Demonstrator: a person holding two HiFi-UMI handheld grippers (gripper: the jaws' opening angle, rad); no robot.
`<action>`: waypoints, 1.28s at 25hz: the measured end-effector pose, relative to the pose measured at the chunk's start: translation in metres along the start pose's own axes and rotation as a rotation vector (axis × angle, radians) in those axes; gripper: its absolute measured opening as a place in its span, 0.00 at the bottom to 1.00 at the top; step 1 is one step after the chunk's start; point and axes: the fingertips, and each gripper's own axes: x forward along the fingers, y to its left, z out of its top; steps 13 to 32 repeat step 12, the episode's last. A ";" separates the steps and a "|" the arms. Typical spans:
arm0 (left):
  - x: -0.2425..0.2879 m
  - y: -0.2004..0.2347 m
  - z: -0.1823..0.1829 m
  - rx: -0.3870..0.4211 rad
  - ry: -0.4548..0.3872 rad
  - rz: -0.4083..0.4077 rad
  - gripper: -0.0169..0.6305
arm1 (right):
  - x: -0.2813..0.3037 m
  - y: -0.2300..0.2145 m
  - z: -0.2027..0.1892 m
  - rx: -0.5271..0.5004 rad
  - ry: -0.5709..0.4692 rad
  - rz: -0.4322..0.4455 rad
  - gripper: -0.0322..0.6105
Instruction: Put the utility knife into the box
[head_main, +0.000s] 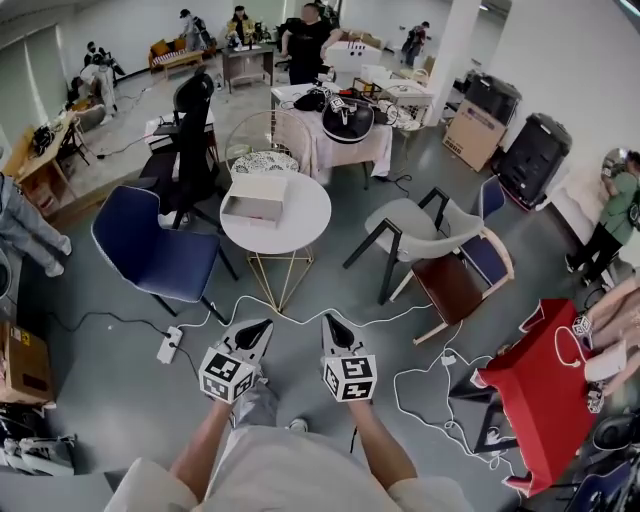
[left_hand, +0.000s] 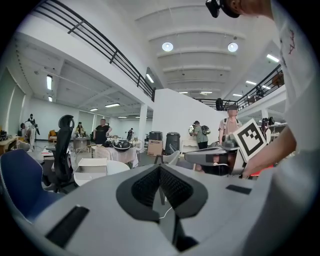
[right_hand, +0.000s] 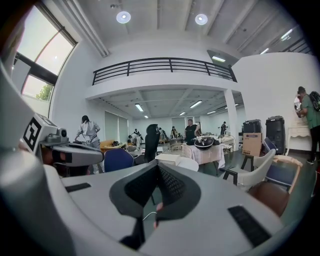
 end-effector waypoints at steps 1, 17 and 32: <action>-0.001 -0.003 -0.001 0.001 -0.001 -0.003 0.04 | -0.003 0.001 -0.001 -0.002 -0.001 -0.001 0.07; -0.004 -0.012 0.001 0.009 0.002 -0.027 0.04 | -0.011 0.008 -0.006 -0.011 -0.001 -0.007 0.07; -0.004 -0.012 0.001 0.009 0.002 -0.027 0.04 | -0.011 0.008 -0.006 -0.011 -0.001 -0.007 0.07</action>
